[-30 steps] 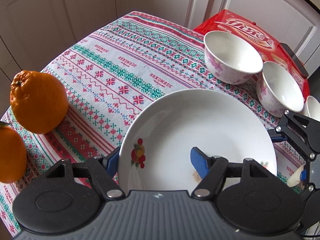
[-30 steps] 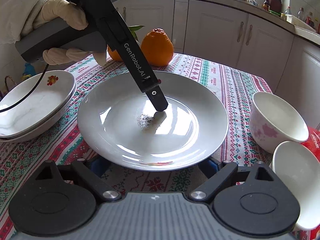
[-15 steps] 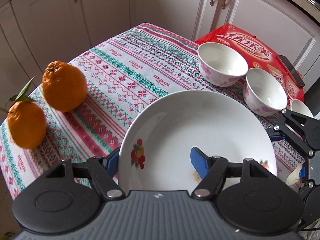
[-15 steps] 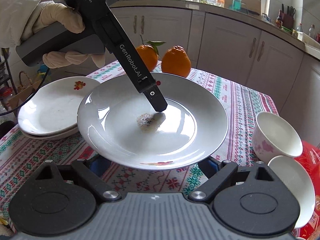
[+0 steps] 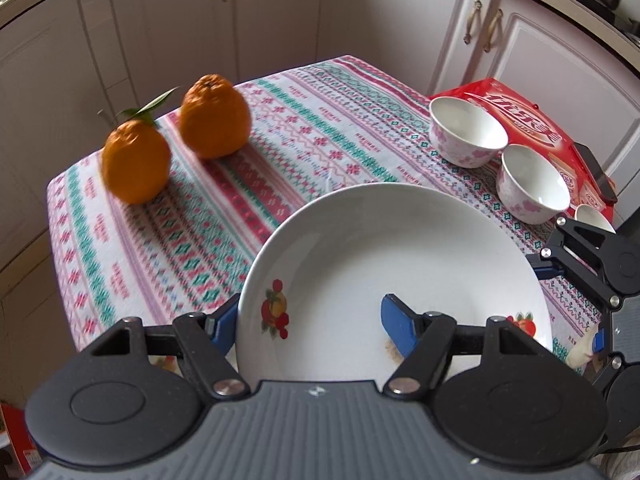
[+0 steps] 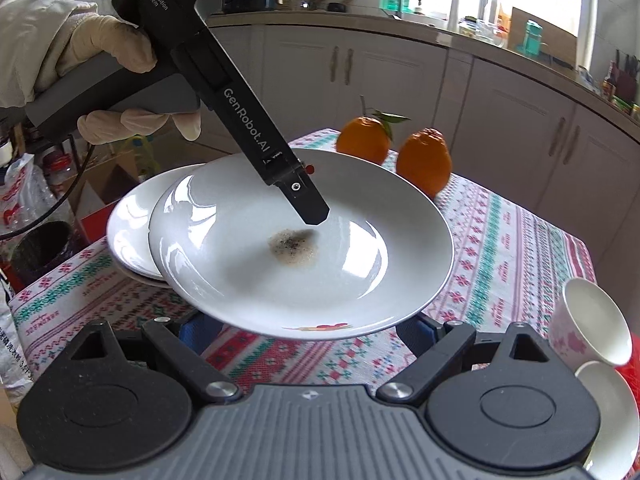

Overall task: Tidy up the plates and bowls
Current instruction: 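Lift the large plate and carry it with both tools toward the plate stack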

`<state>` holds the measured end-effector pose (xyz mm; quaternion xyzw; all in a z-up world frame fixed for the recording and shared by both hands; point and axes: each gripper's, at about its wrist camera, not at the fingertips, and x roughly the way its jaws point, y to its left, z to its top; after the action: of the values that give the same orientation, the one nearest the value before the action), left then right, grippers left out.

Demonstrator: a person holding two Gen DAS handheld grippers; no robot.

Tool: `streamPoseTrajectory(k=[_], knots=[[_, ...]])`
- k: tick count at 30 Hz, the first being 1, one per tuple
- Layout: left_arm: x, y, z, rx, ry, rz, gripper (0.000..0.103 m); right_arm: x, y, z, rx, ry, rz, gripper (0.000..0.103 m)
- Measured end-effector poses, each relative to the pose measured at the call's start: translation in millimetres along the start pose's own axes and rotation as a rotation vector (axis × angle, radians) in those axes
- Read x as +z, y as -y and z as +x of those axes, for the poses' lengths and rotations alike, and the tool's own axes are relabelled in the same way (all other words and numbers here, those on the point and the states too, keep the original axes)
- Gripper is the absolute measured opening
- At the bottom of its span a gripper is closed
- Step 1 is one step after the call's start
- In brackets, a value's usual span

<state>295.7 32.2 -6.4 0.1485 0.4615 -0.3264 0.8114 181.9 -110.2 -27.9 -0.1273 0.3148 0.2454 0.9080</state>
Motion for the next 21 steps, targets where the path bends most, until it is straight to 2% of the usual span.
streamPoseTrajectory(k=[12,21], knots=[[-48,-29,-17,0.031,0.021,-0.136,0.072,12,-31,16,0.082,-0.014,-0.07,0.095],[-63,-44,-16,0.025,0.03,-0.189,0.072,17,-41,25,0.089,-0.027,-0.096,0.095]])
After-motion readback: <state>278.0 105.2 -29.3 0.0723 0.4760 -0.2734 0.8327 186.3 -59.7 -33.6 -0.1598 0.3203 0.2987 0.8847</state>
